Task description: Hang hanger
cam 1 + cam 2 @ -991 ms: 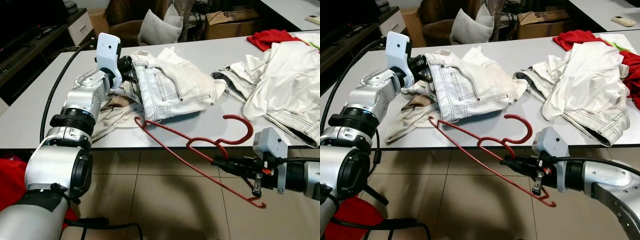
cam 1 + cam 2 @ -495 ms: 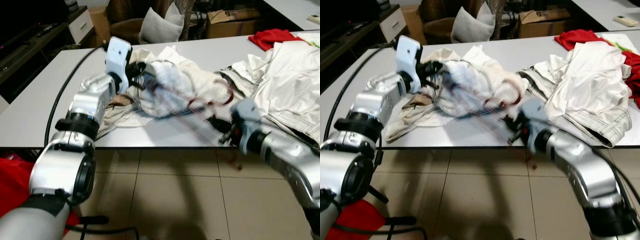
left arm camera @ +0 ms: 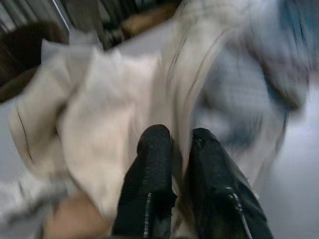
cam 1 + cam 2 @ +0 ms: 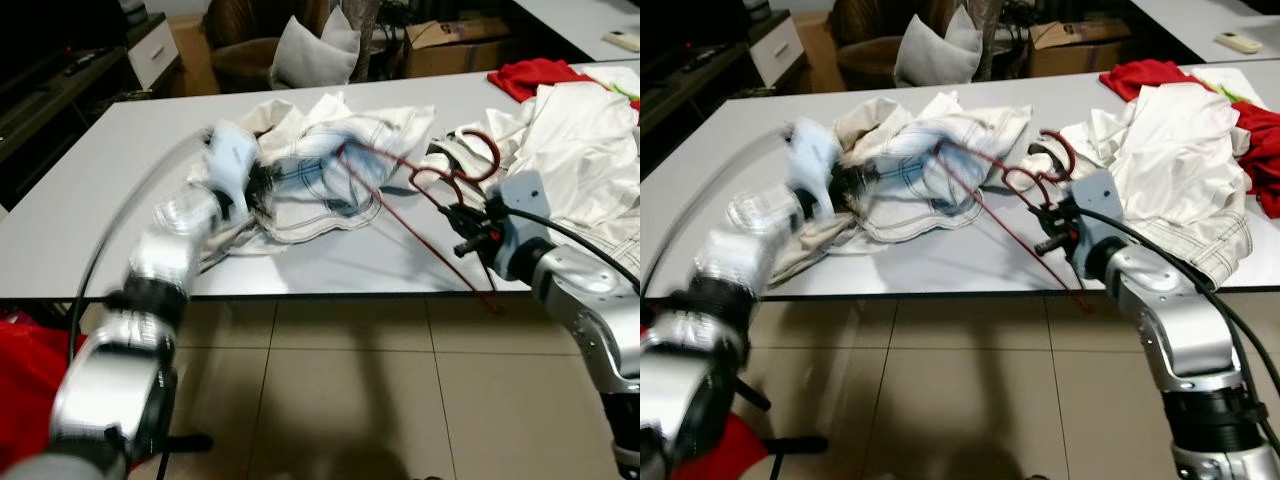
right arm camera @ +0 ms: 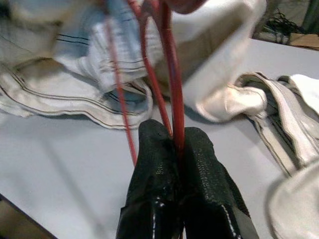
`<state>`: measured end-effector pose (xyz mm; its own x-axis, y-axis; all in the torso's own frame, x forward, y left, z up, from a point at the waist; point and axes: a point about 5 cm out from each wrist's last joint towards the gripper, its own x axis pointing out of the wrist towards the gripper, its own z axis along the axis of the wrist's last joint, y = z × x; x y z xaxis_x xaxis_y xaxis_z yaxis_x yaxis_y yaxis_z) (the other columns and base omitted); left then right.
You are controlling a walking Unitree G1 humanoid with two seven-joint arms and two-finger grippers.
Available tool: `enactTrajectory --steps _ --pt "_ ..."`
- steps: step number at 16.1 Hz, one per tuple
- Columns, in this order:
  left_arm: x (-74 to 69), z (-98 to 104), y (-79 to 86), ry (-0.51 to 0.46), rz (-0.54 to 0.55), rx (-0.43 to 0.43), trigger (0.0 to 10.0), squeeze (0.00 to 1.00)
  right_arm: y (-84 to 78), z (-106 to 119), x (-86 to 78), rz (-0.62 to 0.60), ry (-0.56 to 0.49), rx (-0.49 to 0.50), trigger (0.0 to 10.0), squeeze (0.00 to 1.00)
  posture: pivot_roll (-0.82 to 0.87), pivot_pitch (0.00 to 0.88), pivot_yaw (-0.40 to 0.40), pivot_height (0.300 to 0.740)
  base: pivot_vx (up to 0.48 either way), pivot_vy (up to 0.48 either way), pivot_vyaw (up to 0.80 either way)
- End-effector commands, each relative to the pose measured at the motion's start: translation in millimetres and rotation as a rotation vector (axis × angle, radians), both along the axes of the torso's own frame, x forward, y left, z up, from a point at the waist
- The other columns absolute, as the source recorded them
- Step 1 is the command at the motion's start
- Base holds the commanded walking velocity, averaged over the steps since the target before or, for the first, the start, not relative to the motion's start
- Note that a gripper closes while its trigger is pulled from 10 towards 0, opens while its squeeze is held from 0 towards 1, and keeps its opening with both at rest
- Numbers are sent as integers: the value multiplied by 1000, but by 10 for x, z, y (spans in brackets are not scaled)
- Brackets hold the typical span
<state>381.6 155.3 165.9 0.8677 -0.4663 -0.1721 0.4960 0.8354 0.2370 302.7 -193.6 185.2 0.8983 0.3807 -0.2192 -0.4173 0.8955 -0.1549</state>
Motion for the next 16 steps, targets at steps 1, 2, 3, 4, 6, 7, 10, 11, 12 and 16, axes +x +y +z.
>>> enactTrajectory --steps 1,2,3,4,6,7,10,11,12,16 --pt "-12 -35 71 -26 51 64 10000 1000 42 108 18 8 -60 6 10000 0 -45 0 114 740 0 0 0" --pt "-19 -88 102 -34 104 69 10000 1000 68 127 23 18 -70 16 10000 0 -45 0 116 740 0 0 0" --pt "-30 -144 126 -34 150 58 10000 1000 92 153 29 25 -80 31 10000 0 -47 0 119 740 0 0 0" --pt "-39 -166 130 -28 167 39 10000 1000 100 165 32 27 -85 35 10000 0 -48 0 119 740 0 0 0" --pt "-65 -235 100 4 193 -47 10000 1000 119 185 32 33 -95 46 10000 0 -47 0 121 740 0 0 0" --pt "-116 -387 20 65 198 -123 10000 757 154 221 21 47 -111 60 10000 0 -53 0 128 740 0 0 0" --pt "-169 -562 -64 131 206 -175 10000 0 198 282 24 55 -135 82 10000 0 -61 0 138 740 0 0 0" --pt "-173 -580 -80 151 219 -235 10000 0 208 291 23 57 -139 85 10000 0 -63 0 143 740 0 0 0" --pt "-173 -601 -94 161 241 -280 10000 0 222 306 22 59 -146 91 10000 0 -63 0 143 740 0 0 0" --pt "-117 -546 -65 90 315 -329 4667 0 263 329 6 82 -155 105 10000 0 -63 0 143 740 0 0 0"
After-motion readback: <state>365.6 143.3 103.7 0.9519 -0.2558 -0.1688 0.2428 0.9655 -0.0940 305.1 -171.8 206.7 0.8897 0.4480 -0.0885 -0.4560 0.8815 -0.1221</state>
